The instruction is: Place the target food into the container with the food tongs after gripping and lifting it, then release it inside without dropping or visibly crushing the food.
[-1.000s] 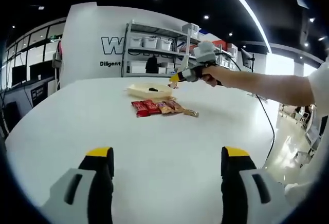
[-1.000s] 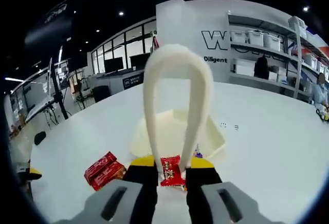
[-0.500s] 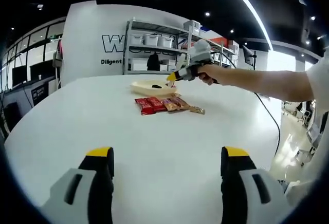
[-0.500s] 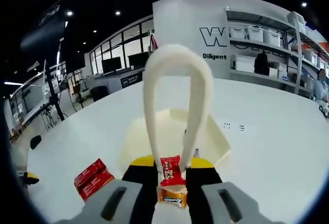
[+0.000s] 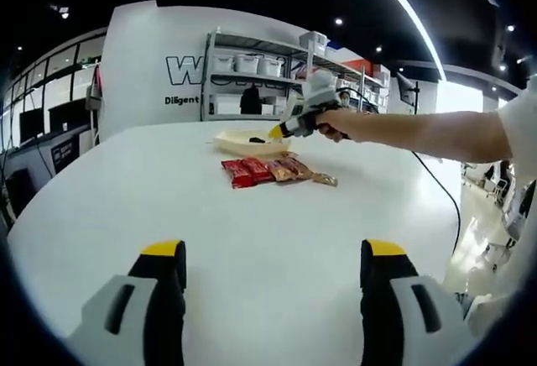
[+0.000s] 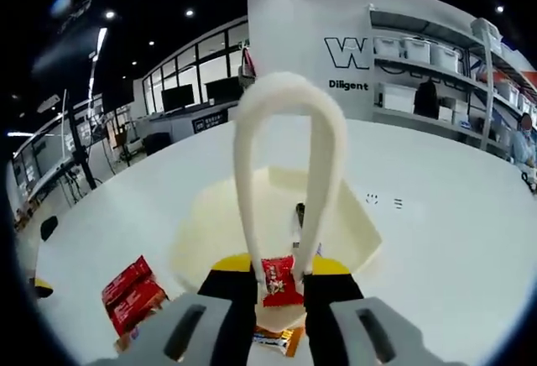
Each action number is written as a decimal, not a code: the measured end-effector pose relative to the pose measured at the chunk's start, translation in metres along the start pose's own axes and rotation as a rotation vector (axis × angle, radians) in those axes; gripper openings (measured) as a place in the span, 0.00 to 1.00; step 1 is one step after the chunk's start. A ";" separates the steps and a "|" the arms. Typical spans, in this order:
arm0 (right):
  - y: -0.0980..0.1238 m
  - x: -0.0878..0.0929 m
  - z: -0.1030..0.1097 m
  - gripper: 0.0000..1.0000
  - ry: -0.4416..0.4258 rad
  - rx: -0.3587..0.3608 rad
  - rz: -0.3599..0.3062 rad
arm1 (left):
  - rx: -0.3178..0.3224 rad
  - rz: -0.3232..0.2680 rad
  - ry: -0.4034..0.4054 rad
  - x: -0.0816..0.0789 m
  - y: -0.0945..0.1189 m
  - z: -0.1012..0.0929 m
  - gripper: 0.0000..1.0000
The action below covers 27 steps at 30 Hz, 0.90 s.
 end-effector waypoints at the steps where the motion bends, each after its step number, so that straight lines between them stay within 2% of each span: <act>1: 0.000 0.001 0.000 0.14 0.000 0.001 0.003 | -0.001 -0.002 -0.001 -0.001 0.000 0.000 0.84; 17: 0.005 0.005 0.001 0.15 -0.016 0.005 -0.006 | -0.008 0.005 -0.003 0.001 0.001 0.000 0.84; 27: 0.018 -0.010 0.004 0.15 0.024 -0.004 -0.036 | -0.001 0.002 -0.008 0.000 0.000 -0.003 0.84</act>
Point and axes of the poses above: the point that each gripper's makers call its tool centre point, and the gripper's own axes: y roughly backward along the fingers, z roughly to its left, x roughly out of its underside, the point moved 1 cm from there along y, roughly backward along the fingers, and after that the axes turned 10 degrees about z, right-handed, at the moved point
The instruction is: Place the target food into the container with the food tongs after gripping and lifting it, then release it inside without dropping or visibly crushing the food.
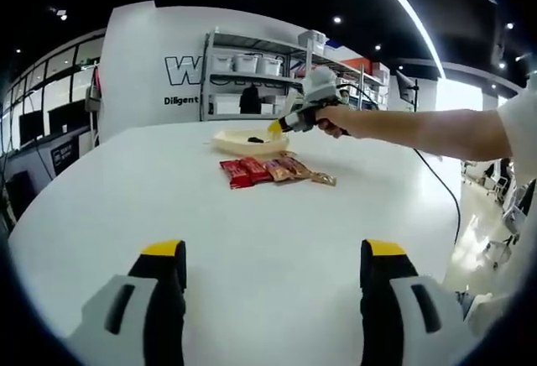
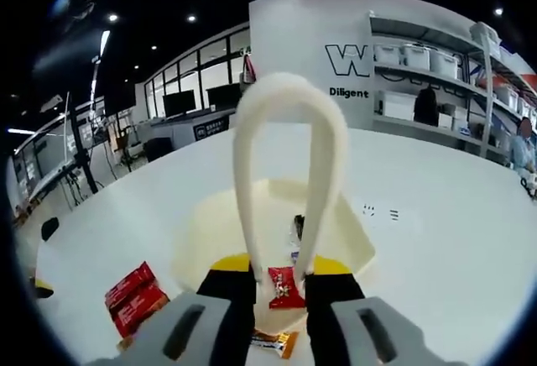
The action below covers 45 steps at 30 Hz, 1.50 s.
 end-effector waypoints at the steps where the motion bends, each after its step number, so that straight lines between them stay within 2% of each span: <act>1: 0.001 -0.001 -0.001 0.15 0.013 0.004 0.000 | 0.003 0.002 0.000 0.000 0.000 -0.001 0.84; 11: 0.017 -0.013 -0.010 0.15 0.025 -0.012 -0.030 | 0.012 -0.004 -0.009 -0.002 0.000 -0.008 0.84; 17: 0.030 -0.007 -0.015 0.15 0.011 -0.021 -0.044 | 0.020 -0.012 -0.015 -0.006 0.001 -0.014 0.84; 27: 0.048 0.017 -0.026 0.16 -0.030 -0.014 -0.052 | 0.031 -0.018 -0.030 -0.010 0.004 -0.024 0.84; 35: 0.042 0.034 -0.036 0.16 -0.083 -0.015 -0.035 | 0.035 -0.020 -0.045 -0.013 0.005 -0.030 0.84; 45: 0.026 0.042 -0.033 0.16 -0.073 0.008 -0.029 | 0.020 -0.009 -0.047 -0.012 0.008 -0.028 0.84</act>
Point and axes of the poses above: the point that each gripper's makers call its tool centre point, and the gripper's own axes: y roughly backward along the fingers, z roughly to its left, x roughly out of its underside, the point moved 1 cm from there along y, roughly backward along the fingers, and after that the axes turned 10 degrees about z, right-handed, at the moved point
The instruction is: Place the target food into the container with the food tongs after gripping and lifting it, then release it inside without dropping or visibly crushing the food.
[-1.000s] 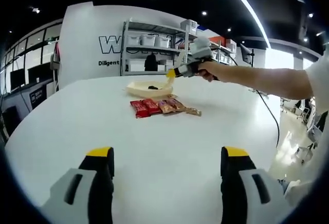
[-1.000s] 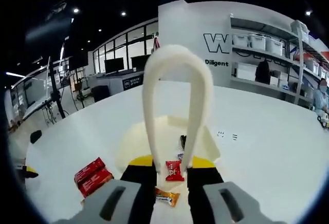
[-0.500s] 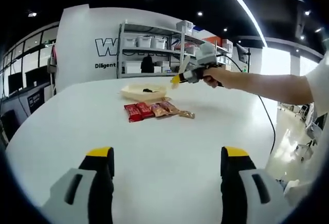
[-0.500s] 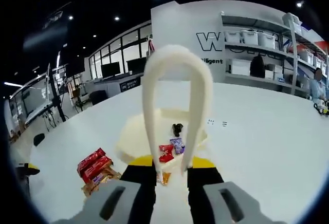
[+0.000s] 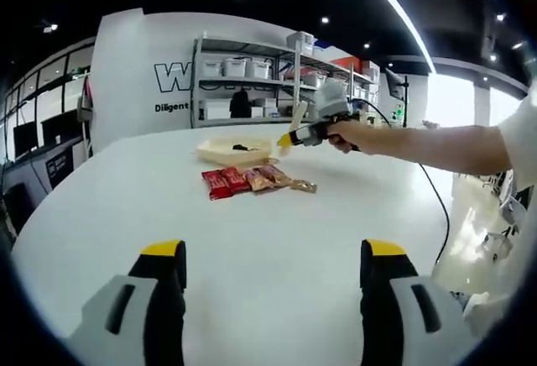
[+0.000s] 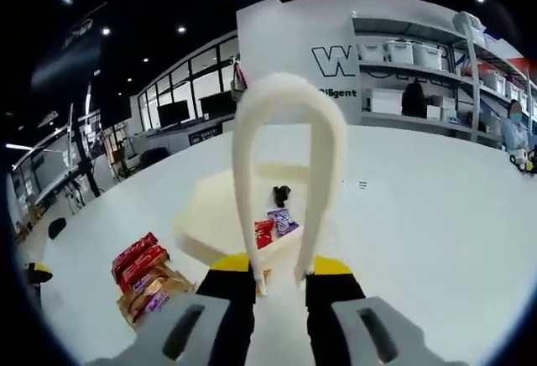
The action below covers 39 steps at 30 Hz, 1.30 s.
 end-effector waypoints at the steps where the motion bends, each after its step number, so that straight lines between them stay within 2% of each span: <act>1: -0.001 0.002 0.000 0.16 0.007 0.003 0.003 | -0.005 -0.002 0.000 0.000 0.001 0.001 0.84; 8: -0.006 0.001 -0.004 0.16 0.009 0.026 -0.003 | -0.017 0.003 0.001 0.001 0.004 0.005 0.84; 17: -0.010 0.004 -0.004 0.16 0.013 0.001 0.012 | -0.021 0.000 0.006 0.003 0.006 0.007 0.84; 32: -0.003 0.012 0.028 0.16 0.024 -0.073 0.028 | -0.008 -0.017 -0.001 0.000 0.011 0.000 0.84; 39: -0.001 0.000 0.035 0.16 0.031 -0.085 0.009 | -0.013 -0.022 -0.001 0.000 0.015 0.001 0.84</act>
Point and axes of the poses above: the point that each gripper's makers call its tool centre point, and the gripper's own axes: y roughly backward along the fingers, z roughly to its left, x roughly out of its underside, the point moved 1 cm from there along y, roughly backward along the fingers, and after that the axes turned 10 degrees about z, right-handed, at the moved point
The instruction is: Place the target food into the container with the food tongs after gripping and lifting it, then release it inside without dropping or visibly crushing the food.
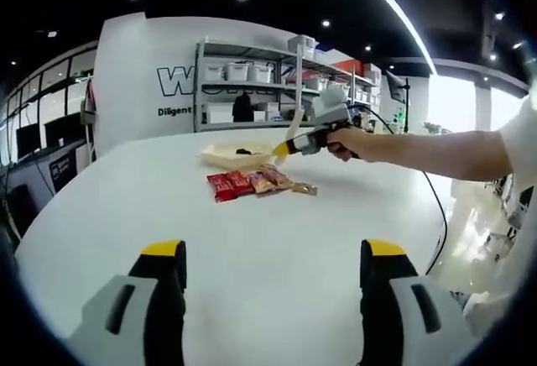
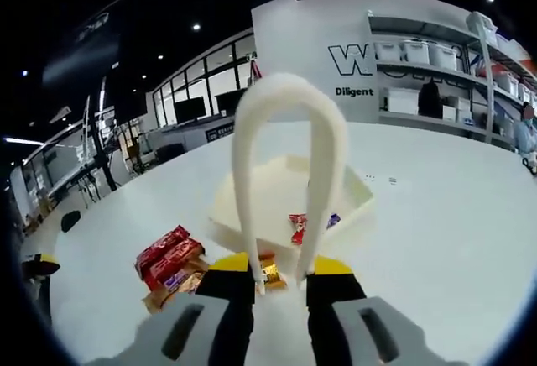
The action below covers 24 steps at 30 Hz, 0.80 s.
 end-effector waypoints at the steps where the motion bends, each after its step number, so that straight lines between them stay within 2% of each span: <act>1: -0.001 -0.001 0.001 0.16 0.003 0.000 0.000 | -0.001 0.000 0.000 0.000 0.000 0.000 0.84; 11: -0.011 -0.003 0.009 0.17 0.044 -0.007 0.012 | -0.017 -0.001 0.006 0.001 0.004 0.007 0.83; 24: -0.014 -0.003 0.014 0.17 0.053 -0.021 0.021 | -0.019 0.001 0.004 0.001 0.004 0.008 0.83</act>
Point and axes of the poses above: the point that each gripper's makers call its tool centre point, and the gripper's own axes: y roughly backward along the fingers, z roughly to its left, x roughly out of its underside, the point moved 1 cm from there along y, roughly backward along the fingers, and after that the axes turned 10 degrees about z, right-handed, at the moved point
